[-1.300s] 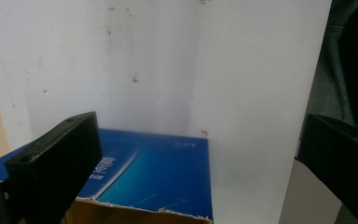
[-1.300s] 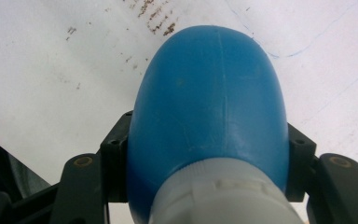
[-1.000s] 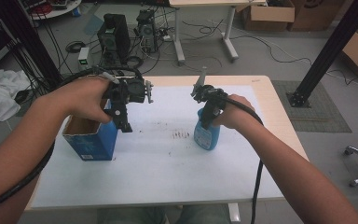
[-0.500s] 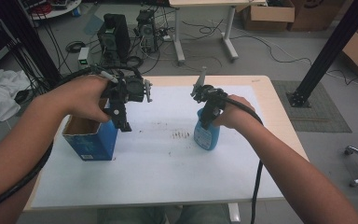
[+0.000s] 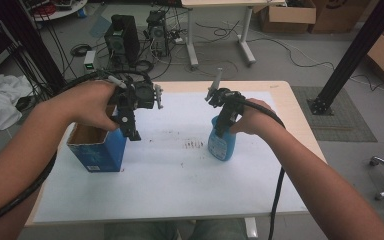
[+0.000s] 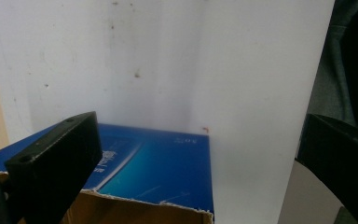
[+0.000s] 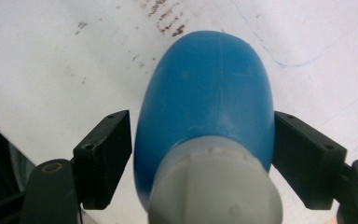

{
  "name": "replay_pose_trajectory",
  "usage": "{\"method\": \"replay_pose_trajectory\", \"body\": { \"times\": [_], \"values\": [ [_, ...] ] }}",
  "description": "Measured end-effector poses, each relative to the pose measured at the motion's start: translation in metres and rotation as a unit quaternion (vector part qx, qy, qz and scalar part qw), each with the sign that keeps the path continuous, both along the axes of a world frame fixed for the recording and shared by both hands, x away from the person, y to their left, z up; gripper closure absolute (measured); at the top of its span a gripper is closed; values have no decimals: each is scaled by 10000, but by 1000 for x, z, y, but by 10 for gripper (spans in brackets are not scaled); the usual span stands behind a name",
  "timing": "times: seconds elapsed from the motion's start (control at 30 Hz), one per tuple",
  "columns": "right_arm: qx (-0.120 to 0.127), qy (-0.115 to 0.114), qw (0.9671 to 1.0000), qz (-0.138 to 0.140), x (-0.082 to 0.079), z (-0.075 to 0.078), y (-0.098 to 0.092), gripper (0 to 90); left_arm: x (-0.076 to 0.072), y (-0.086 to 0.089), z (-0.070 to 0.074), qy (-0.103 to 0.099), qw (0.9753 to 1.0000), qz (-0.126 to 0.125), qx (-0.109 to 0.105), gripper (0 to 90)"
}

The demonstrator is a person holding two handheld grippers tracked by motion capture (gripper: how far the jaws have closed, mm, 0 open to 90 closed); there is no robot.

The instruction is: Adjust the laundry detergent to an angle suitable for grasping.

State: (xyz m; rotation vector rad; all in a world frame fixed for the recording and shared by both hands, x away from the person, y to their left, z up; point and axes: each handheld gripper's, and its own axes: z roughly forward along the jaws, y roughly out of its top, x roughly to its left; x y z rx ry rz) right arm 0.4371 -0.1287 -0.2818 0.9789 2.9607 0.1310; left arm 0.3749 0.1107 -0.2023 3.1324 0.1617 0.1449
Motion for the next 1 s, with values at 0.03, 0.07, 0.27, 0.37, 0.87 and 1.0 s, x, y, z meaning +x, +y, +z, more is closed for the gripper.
{"method": "replay_pose_trajectory", "body": {
  "times": [0.03, 0.07, 0.27, 0.37, 0.87, 1.0],
  "values": [
    [4, -34, 10000, 64, 0, 1, 0, 231, 0, 0, 0, -5, 10000, 1, 4, 1],
    [21, -70, 9999, 116, 0, 2, -1, 232, 0, 0, 0, -9, 10000, 3, 5, 1],
    [105, -80, 9999, 82, 3, 9, -9, 192, 1, 1, 0, 12, 10000, 21, 27, 1],
    [169, -77, 9995, 244, 4, 13, -13, 160, 1, 0, -1, 48, 10000, 33, 24, 1],
    [359, -263, 9957, 813, -1, 37, -21, 93, 3, -3, 1, 37, 10000, 56, 42, 1],
    [275, -274, 9931, 1102, -4, 43, -20, 58, 2, -4, 0, 47, 10000, 45, 75, 1]
  ]
}}
